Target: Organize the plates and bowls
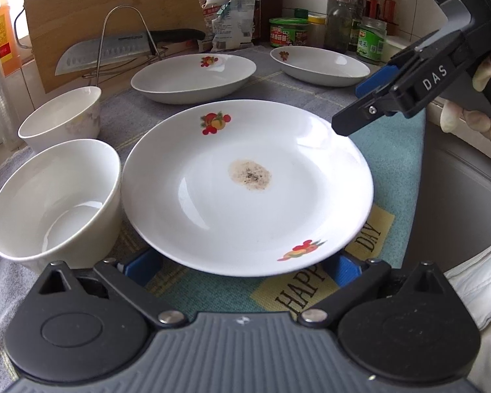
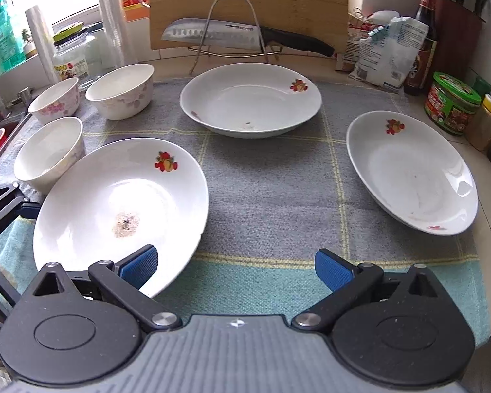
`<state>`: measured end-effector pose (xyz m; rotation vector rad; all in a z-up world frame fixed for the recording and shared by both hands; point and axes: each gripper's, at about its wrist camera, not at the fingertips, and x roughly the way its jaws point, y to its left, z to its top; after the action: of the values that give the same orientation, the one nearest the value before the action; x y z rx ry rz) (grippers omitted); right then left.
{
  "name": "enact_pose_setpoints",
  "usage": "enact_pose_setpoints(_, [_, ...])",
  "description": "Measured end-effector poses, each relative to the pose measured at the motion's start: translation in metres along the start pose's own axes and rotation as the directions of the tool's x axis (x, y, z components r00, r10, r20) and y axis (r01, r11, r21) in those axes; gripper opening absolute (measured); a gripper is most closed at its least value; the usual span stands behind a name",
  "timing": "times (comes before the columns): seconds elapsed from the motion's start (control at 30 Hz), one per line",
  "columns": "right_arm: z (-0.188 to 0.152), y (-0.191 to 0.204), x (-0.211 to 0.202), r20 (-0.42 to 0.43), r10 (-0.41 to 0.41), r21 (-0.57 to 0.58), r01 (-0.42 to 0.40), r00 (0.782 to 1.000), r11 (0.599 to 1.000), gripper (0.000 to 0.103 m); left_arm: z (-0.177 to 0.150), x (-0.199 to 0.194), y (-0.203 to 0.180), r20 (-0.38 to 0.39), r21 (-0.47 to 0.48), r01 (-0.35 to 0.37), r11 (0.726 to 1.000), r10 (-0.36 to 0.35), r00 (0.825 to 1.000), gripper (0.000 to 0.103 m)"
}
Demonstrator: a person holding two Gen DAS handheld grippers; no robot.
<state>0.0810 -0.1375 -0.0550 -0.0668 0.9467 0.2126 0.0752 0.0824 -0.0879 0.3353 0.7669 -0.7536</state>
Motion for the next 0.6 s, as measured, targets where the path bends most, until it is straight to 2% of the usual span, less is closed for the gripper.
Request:
enact_pose_setpoints(0.23, [0.014, 0.013, 0.021, -0.037, 0.119, -0.097, -0.122, 0.992, 0.988, 0.103, -0.001, 0.001, -0.001, 0.024, 0.001, 0.004, 1.000, -0.004, 1.000, 0.103])
enact_pose_setpoints(0.4, [0.020, 0.012, 0.043, -0.101, 0.218, -0.154, -0.232, 0.971, 0.961, 0.103, -0.003, 0.000, -0.001, 0.042, -0.001, 0.004, 1.000, -0.004, 0.999, 0.103])
enact_pose_setpoints(0.6, [0.021, 0.018, 0.059, -0.177, 0.262, -0.249, -0.300, 0.949, 0.921, 0.103, -0.001, 0.000, -0.003, 0.032, -0.012, -0.005, 1.000, 0.005, 0.999, 0.103])
